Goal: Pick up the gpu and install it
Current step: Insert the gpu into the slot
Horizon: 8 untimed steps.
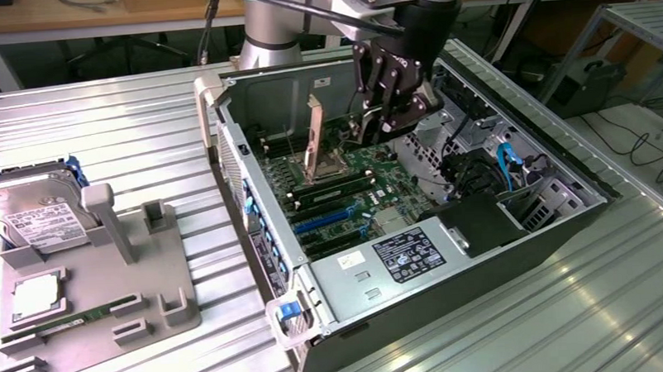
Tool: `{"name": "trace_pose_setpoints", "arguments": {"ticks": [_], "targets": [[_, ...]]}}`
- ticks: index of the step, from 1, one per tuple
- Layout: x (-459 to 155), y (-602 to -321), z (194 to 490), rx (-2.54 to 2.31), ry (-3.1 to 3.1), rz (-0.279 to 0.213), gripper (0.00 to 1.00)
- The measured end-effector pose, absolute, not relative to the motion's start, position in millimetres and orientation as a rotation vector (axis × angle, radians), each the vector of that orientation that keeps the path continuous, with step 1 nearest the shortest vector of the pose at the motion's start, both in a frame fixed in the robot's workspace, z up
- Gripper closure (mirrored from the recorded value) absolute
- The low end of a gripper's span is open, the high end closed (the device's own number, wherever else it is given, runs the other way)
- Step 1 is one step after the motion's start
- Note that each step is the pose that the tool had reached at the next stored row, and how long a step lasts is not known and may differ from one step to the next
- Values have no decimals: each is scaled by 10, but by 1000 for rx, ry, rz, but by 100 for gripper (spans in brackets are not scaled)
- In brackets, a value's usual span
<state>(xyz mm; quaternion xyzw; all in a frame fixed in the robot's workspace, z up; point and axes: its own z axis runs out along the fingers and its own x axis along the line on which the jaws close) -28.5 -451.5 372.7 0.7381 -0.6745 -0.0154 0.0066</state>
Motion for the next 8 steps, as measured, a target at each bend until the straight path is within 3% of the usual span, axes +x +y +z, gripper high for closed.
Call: {"name": "trace_pose_setpoints", "arguments": {"ticks": [8], "targets": [[-285,-4515,3703,2309,-2110,-48,73]]}}
